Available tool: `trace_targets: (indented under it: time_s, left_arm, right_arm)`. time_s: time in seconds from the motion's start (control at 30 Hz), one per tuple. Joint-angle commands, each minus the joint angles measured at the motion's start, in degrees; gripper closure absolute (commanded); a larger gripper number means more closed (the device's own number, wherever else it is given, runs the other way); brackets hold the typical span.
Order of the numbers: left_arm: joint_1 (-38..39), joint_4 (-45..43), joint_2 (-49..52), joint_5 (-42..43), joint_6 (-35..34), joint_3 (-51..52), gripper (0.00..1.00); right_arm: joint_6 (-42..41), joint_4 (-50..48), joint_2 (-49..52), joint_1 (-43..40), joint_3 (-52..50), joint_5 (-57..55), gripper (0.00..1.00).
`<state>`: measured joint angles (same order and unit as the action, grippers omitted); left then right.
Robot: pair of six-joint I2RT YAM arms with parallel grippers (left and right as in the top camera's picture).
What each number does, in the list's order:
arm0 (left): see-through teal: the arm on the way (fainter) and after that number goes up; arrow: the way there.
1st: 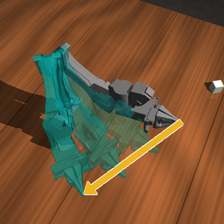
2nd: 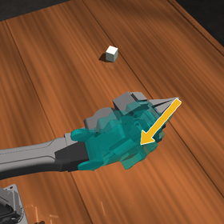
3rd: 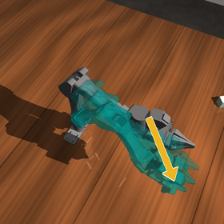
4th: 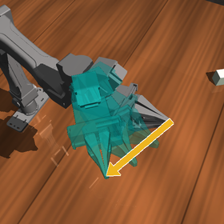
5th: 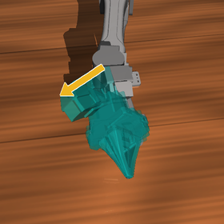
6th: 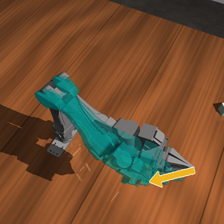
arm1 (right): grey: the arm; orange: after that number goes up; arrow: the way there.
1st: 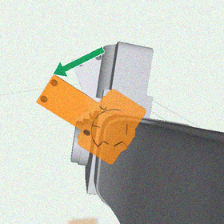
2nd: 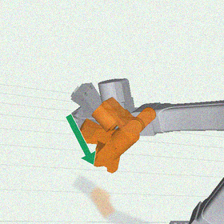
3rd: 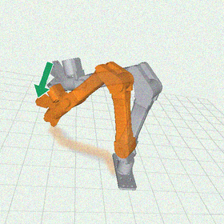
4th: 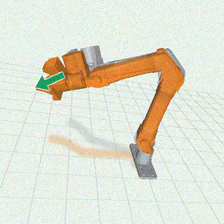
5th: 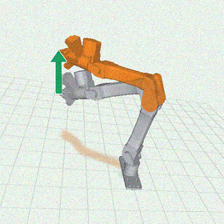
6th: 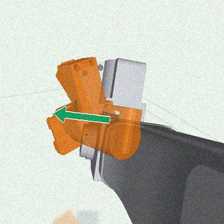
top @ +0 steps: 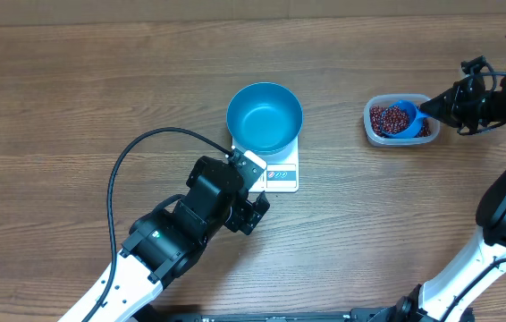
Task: Scoop item into bowl and weigh 150g on scale
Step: 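Tilt the cup up with the right gripper to scoop beans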
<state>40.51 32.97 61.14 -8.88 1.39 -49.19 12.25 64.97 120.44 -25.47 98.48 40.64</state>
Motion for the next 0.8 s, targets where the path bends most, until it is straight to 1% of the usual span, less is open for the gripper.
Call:
trace_targets:
  time_s: [0.0, 0.17, 0.77]
  left_arm:
    - [-0.1, -0.2, 0.3, -0.7, -0.7, 0.3, 0.0]
    - [-0.1, -0.2, 0.2, -0.7, -0.7, 0.3, 0.0]
    - [-0.1, -0.2, 0.3, -0.7, -0.7, 0.3, 0.01]
  right_arm:
    - [1.8, -0.2, 0.6, -1.0, 0.0, 2.4, 0.96]
    - [2.8, -0.2, 0.6, -1.0, 0.0, 5.7, 0.96]
    - [3.3, 0.1, 0.6, -2.1, 0.0, 9.7, 0.96]
